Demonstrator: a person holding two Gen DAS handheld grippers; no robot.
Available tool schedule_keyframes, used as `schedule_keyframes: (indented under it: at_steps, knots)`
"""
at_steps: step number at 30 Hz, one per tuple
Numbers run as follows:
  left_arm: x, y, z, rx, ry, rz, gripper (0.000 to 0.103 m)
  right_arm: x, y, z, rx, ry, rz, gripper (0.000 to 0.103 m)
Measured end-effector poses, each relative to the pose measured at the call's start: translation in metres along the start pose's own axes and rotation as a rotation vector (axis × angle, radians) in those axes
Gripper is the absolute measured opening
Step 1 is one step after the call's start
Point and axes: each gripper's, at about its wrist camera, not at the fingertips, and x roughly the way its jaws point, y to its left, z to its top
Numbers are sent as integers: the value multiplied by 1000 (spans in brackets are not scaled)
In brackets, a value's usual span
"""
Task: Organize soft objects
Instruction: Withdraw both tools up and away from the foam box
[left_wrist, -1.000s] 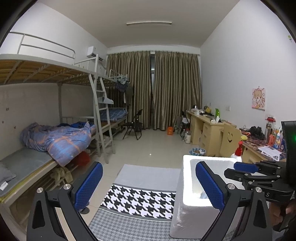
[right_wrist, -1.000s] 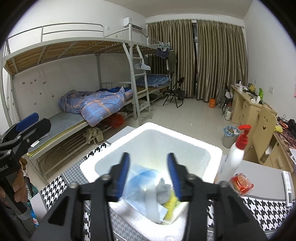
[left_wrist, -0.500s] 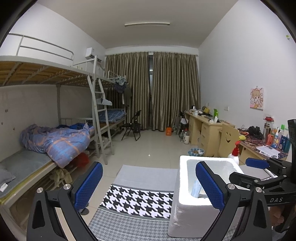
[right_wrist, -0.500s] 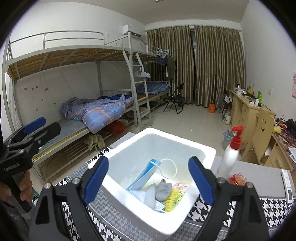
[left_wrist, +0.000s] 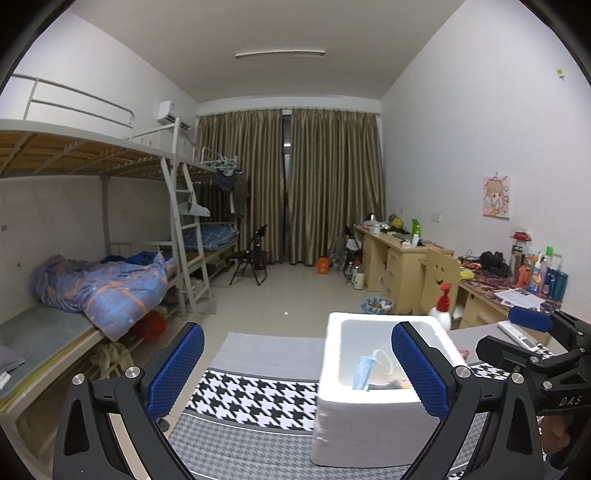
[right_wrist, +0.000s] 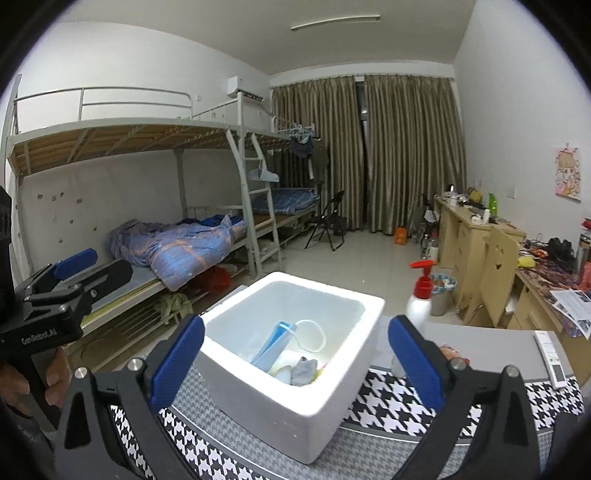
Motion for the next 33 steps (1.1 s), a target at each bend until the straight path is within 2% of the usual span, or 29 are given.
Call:
schedule_keyframes:
  at_steps: [10, 18, 33]
  knots:
    - [-10, -21, -1, 1, 3, -65, 102, -28, -8, -7, 12, -45, -110, 101]
    - [-23, -37, -3, 11, -7, -113, 102, -47, -18, -22, 33, -62, -139, 101]
    - [-44, -53, -17, 22, -39, -160, 102, -80, -23, -51, 51, -93, -166, 101]
